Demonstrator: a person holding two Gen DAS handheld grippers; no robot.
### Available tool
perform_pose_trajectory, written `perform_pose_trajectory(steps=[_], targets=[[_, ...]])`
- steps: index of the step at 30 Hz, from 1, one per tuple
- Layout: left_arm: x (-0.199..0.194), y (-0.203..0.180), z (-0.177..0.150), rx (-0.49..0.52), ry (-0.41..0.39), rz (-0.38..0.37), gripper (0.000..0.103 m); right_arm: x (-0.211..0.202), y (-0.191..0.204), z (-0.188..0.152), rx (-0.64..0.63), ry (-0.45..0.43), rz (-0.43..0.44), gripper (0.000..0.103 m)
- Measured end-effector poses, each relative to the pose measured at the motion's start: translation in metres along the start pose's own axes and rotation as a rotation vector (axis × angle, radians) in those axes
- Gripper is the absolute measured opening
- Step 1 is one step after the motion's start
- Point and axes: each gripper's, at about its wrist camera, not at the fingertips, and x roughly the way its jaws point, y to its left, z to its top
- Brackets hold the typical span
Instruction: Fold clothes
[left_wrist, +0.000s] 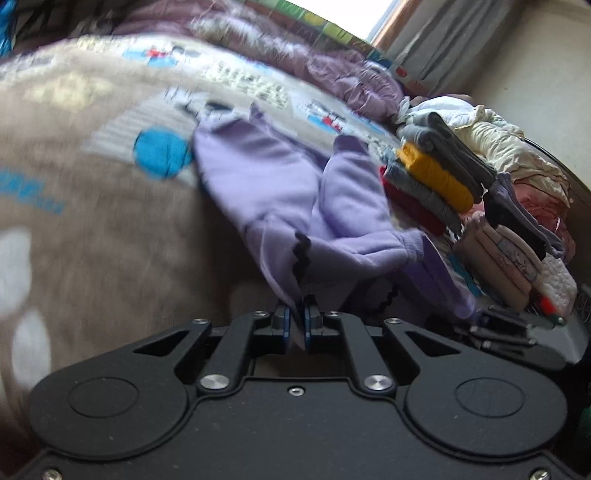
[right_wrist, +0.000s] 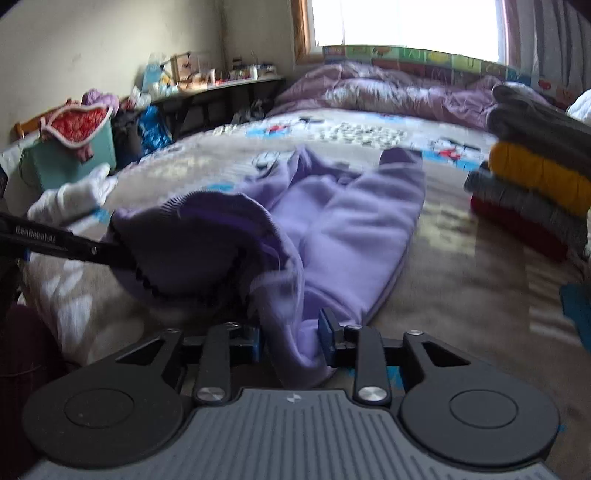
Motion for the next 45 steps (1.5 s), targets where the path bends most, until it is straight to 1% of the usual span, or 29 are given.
perform_pose_trajectory(steps=[2,3,4,5,6,8,9,12,15,16,17,19,21,24,25,27,30,31,32,33,34,35,36,37,38,39,40,42,45], targets=[[-0.004,0.003,-0.017,-0.012,0.083,0.001,0.012,-0.005,0.005,-0.013,0.022,0.042,0.015,0.045],[-0.007,0.004,-0.025,-0.014,0.121,0.007,0.024,-0.01,0.006,-0.019,0.039,0.055,0.024,0.048],[-0.012,0.002,-0.034,-0.011,0.142,0.017,0.041,-0.016,0.006,-0.025,0.073,0.069,0.035,0.053],[-0.019,0.001,-0.043,-0.011,0.155,0.019,0.051,-0.022,0.006,-0.032,0.108,0.082,0.047,0.056],[-0.024,0.002,-0.049,-0.029,0.165,0.012,0.06,-0.027,0.004,-0.041,0.16,0.09,0.064,0.056],[-0.032,0.009,-0.057,-0.103,0.179,-0.02,0.06,-0.038,-0.003,-0.057,0.284,0.093,0.102,0.056],[-0.034,0.013,-0.056,-0.148,0.175,-0.032,0.061,-0.042,-0.01,-0.062,0.373,0.083,0.13,0.056],[-0.033,0.029,-0.046,-0.304,0.123,-0.062,0.066,-0.044,-0.035,-0.077,0.69,0.035,0.232,0.058],[-0.019,0.046,-0.03,-0.493,0.099,-0.152,0.067,-0.034,-0.059,-0.087,1.004,-0.047,0.347,0.064],[-0.011,0.05,-0.026,-0.549,0.096,-0.171,0.067,-0.029,-0.062,-0.089,1.078,-0.07,0.376,0.065],[-0.003,0.054,-0.021,-0.596,0.096,-0.168,0.067,-0.023,-0.063,-0.088,1.13,-0.081,0.399,0.071],[0.014,0.058,-0.014,-0.677,0.106,-0.188,0.067,-0.008,-0.061,-0.087,1.204,-0.062,0.413,0.073],[0.028,0.062,-0.012,-0.761,0.132,-0.203,0.067,0.007,-0.059,-0.087,1.264,-0.025,0.416,0.073],[0.037,0.062,-0.008,-0.857,0.155,-0.236,0.067,0.018,-0.056,-0.095,1.377,-0.008,0.428,0.069],[0.035,0.06,-0.007,-0.867,0.157,-0.244,0.067,0.017,-0.055,-0.098,1.411,0.002,0.421,0.065],[0.03,0.056,-0.002,-0.859,0.146,-0.213,0.067,0.014,-0.053,-0.104,1.46,0.013,0.404,0.063],[0.032,0.061,-0.003,-0.875,0.149,-0.181,0.066,0.004,-0.05,-0.114,1.501,0.015,0.378,0.067],[0.035,0.063,-0.002,-0.882,0.15,-0.181,0.065,0.007,-0.048,-0.116,1.507,0.023,0.376,0.071],[0.038,0.063,-0.002,-0.879,0.149,-0.183,0.063,0.011,-0.046,-0.118,1.514,0.03,0.375,0.073],[0.04,0.061,-0.001,-0.868,0.149,-0.177,0.053,0.016,-0.044,-0.117,1.505,0.037,0.36,0.073],[0.042,0.06,0.0,-0.854,0.151,-0.166,0.049,0.022,-0.042,-0.117,1.501,0.029,0.362,0.072],[0.044,0.058,0.001,-0.84,0.152,-0.155,0.045,0.028,-0.041,-0.116,1.496,0.022,0.366,0.064],[0.046,0.057,0.004,-0.829,0.151,-0.148,0.033,0.033,-0.041,-0.115,1.505,0.023,0.37,0.059],[0.049,0.057,0.011,-0.823,0.144,-0.146,0.026,0.039,-0.04,-0.111,1.496,0.021,0.382,0.044],[0.051,0.056,0.018,-0.818,0.137,-0.143,0.023,0.045,-0.04,-0.107,1.486,0.017,0.395,0.031],[0.054,0.056,0.024,-0.813,0.131,-0.141,0.018,0.048,-0.042,-0.101,1.474,0.004,0.392,0.029],[0.057,0.055,0.031,-0.808,0.124,-0.139,0.017,0.05,-0.045,-0.094,1.477,-0.017,0.4,0.025],[0.062,0.054,0.046,-0.795,0.108,-0.135,0.014,0.054,-0.059,-0.071,1.469,-0.066,0.404,0.022],[0.073,0.044,0.088,-0.732,0.065,-0.143,0.01,0.062,-0.085,-0.026,1.439,-0.139,0.399,0.018]])
